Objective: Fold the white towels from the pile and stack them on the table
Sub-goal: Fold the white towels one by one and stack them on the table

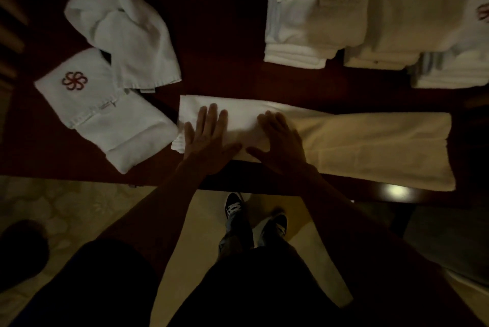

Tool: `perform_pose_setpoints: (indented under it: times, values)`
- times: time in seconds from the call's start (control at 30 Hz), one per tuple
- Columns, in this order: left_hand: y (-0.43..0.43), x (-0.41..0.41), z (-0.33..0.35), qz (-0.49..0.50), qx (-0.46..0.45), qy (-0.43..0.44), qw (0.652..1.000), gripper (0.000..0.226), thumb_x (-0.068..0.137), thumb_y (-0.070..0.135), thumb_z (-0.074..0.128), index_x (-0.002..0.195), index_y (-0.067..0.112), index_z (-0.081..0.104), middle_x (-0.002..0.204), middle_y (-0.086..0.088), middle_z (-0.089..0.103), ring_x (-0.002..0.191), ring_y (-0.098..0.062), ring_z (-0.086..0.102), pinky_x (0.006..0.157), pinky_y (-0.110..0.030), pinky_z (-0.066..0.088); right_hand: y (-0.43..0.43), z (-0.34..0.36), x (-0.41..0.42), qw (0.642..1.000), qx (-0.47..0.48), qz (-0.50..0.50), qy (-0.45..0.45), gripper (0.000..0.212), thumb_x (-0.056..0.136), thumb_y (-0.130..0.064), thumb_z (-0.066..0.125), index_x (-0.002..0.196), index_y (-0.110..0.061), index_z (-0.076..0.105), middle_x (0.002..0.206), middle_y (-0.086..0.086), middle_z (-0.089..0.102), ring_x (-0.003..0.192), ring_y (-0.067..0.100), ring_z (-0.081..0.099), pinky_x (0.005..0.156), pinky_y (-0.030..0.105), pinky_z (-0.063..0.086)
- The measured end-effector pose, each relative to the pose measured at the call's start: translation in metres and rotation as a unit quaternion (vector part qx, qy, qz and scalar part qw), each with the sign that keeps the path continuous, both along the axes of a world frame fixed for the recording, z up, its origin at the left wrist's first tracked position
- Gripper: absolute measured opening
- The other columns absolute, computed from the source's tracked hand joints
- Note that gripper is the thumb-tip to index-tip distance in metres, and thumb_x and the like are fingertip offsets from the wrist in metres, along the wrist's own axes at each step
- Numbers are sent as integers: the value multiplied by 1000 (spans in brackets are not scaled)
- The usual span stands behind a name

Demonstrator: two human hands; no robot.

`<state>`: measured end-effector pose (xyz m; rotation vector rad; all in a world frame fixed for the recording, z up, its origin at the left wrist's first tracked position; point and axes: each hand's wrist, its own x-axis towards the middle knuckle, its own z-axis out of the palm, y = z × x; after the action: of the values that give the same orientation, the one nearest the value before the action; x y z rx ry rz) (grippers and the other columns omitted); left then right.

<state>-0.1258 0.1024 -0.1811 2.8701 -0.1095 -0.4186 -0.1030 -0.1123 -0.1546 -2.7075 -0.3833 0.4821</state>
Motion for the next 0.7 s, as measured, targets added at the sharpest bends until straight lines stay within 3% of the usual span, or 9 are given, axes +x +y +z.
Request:
perform_pose_setpoints:
  times: [0.13,0.3,0.53,0.7]
  values:
    - [-5,4,17,-4,4,-32,999,90,89,75,35,158,18,17,165,-13,13,153,-32,8,118,-63,15,-13,20,0,999,12,-23,-23,85,88,-64,60,157,-26,27,165,0,21,153,25,14,118,58,25]
    - [-41,24,46,-32,-24,-79,996,86,87,71,40,149,13,37,155,-15,36,142,-33,34,112,-53,29,-60,42,-5,994,18,-61,-86,80,86,-53,70,152,-20,39,159,4,37,148,30,30,107,57,41]
    - [-153,38,68,-144,-124,-93,977,45,84,32,60,122,8,63,126,-16,60,113,-37,58,88,-48,52,-172,56,-25,978,9,-166,-128,70,83,-41,77,144,-17,51,151,10,48,142,36,40,104,56,46]
    - [-234,38,69,-219,-145,-97,960,29,78,19,75,106,12,70,108,-10,65,99,-33,64,76,-44,57,-263,52,-44,952,38,-260,-158,52,85,-20,76,134,-8,61,139,14,58,132,37,52,100,54,50]
